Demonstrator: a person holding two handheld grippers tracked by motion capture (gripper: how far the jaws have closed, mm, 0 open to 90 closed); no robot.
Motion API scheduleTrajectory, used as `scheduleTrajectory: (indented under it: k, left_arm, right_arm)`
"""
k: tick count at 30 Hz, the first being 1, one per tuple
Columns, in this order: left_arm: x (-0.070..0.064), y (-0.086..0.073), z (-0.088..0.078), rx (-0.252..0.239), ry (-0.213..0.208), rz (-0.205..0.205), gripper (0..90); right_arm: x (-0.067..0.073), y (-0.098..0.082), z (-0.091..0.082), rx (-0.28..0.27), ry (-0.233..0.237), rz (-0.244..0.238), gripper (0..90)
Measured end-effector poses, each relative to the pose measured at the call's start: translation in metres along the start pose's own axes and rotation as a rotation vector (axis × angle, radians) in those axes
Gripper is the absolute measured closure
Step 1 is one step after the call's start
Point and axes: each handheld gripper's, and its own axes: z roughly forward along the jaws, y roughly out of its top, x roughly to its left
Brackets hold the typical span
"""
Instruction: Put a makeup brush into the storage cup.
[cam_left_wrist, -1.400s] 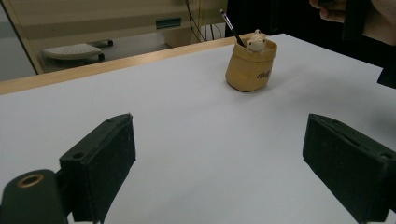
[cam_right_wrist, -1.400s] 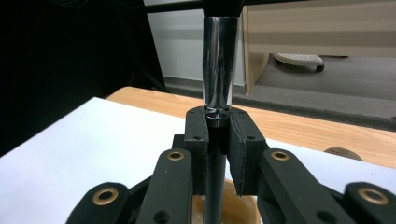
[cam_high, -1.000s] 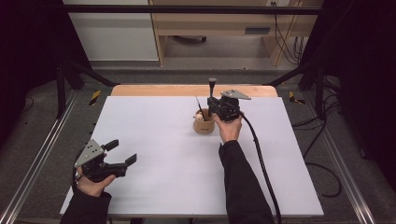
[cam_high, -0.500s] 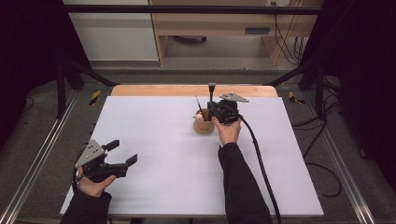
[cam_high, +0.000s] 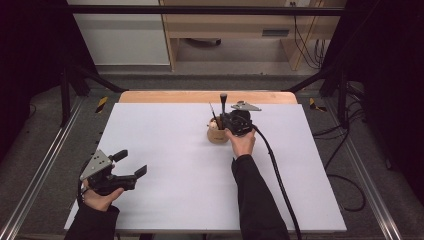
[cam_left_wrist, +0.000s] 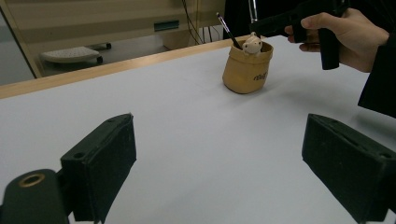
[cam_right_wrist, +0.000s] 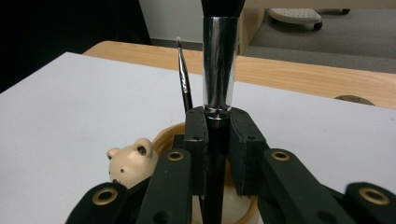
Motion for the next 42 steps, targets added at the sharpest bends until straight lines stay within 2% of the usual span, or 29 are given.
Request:
scheduleTrajectory:
  k: [7,17,21,28,37,42]
  left_arm:
    - [0.0,0.0,0.001,0.002,0.0,0.002,9.5]
    - [0.0,0.0,0.001,0.0,-0.002,0.002,9.6]
    - [-0.001,-0.001,0.002,0.004,-0.004,0.003,9.4]
    - [-0.001,-0.001,0.003,0.009,-0.002,0.001,9.4]
    - [-0.002,-0.002,0.003,0.017,0.0,-0.001,9.3]
    - [-0.001,-0.002,0.003,0.015,-0.001,-0.004,9.3]
  right_arm:
    - [0.002,0.0,-0.003,0.029,-0.009,-0.011,76.4]
    - [-0.001,0.007,-0.026,-0.02,0.008,-0.021,70.2]
    - [-0.001,0.01,-0.038,-0.035,0.059,-0.017,62.6]
    - [0.004,0.017,-0.06,-0.059,0.118,-0.045,49.5]
    - [0.013,0.023,-0.087,-0.104,0.144,-0.071,35.3]
    - [0.014,0.021,-0.099,-0.13,0.155,-0.062,29.5]
